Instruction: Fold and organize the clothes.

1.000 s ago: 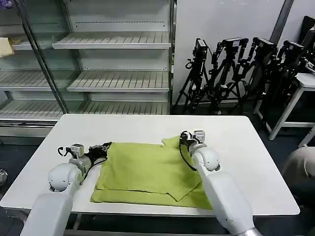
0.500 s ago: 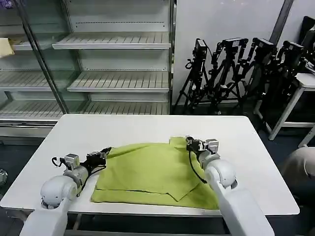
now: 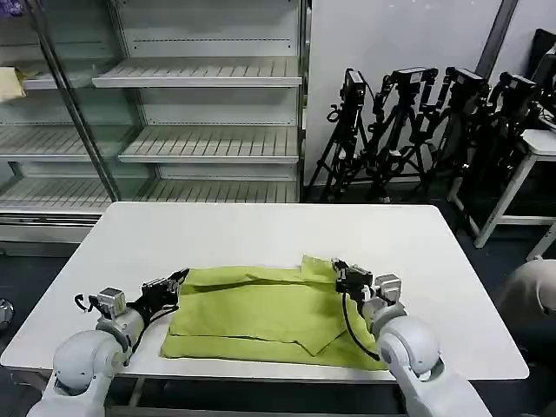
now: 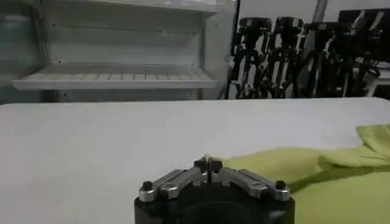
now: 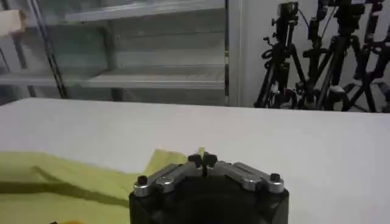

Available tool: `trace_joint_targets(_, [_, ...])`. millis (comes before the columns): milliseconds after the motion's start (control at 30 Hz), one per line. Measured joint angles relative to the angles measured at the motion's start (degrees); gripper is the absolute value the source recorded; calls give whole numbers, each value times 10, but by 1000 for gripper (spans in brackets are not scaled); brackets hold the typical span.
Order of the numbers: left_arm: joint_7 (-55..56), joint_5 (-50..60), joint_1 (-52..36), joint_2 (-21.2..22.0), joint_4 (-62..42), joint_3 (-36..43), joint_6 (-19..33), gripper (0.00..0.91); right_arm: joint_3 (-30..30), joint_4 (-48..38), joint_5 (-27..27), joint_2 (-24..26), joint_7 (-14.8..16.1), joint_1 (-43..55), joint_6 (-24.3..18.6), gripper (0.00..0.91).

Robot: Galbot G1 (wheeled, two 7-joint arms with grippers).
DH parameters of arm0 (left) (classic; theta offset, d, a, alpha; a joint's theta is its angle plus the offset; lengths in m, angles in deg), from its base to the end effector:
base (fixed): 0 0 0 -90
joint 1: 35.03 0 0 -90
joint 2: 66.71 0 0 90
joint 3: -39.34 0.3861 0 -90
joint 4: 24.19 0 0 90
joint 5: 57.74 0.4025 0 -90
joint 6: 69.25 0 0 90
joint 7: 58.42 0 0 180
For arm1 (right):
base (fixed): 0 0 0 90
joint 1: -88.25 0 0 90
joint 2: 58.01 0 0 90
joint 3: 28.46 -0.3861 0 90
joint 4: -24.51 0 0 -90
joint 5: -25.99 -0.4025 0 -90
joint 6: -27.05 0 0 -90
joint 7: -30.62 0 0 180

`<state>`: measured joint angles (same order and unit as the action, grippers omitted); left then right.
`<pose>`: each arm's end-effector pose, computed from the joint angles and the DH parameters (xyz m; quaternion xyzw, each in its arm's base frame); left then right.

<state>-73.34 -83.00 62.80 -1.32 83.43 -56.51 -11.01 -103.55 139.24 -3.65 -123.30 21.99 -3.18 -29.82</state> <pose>0.3475 0.1456 -0.2739 -0.1453 -0.9722 0.0178 0.1830 0.3473 -0.0056 -0.2458 0.1477 -0.9756 0.0027 0.1622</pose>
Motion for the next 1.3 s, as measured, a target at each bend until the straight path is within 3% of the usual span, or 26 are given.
trace_joint_targets(433, [0,-3,54,15,39,-12,10,20,-19,54,14,19,4,-65,-4,0])
trace_joint_targets(1300, [5,1,79,12,50,-21,14,20,-33,50,25,41,13,-84,-11,0])
